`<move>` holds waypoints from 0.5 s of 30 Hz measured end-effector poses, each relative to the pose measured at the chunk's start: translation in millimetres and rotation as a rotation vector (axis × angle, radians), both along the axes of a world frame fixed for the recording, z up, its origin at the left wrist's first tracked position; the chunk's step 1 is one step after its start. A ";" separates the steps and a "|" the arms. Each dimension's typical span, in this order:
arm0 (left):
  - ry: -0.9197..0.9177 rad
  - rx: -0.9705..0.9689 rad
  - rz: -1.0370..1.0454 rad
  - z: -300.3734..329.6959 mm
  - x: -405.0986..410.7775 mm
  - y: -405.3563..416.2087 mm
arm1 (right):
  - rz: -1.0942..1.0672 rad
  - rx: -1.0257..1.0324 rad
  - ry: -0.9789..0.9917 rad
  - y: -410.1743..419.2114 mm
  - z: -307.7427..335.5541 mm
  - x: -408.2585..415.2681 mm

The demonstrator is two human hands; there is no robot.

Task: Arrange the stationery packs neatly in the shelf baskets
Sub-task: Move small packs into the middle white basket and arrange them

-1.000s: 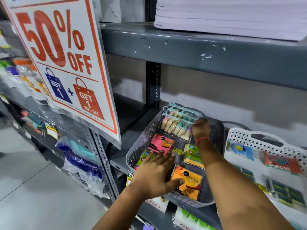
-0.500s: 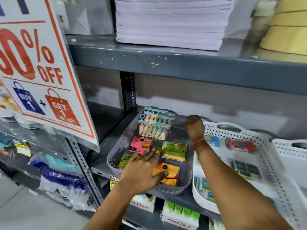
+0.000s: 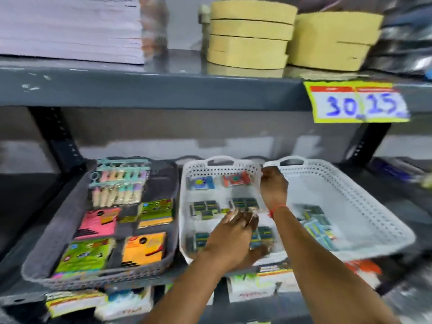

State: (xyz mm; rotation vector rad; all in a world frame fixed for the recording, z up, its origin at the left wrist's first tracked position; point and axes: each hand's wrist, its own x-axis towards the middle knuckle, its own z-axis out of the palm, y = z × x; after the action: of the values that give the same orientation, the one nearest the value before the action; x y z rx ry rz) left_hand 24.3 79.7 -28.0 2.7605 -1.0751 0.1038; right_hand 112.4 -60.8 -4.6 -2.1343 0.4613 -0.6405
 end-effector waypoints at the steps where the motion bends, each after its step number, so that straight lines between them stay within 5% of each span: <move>1: -0.003 0.007 -0.031 -1.3 -2.1 -9.9 | -0.042 0.011 0.012 -12.6 -1.9 -7.0; 4: 0.023 0.024 -0.091 -5.9 -8.9 -31.4 | -0.153 0.058 0.087 -48.6 -6.2 -29.5; 10: 0.086 0.070 -0.052 -9.9 -5.9 -37.0 | -0.236 0.020 0.559 -77.8 -21.5 -65.4; 15: 0.084 0.057 -0.043 -9.2 -8.3 -35.7 | -0.210 -0.004 0.701 -77.5 -22.0 -75.6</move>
State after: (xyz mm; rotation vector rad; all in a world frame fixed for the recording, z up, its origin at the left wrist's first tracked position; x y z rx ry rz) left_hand 16.0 44.0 -37.2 2.7624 -1.1323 -0.0488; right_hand 36.8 -138.3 -26.5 -2.2934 1.0681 0.0254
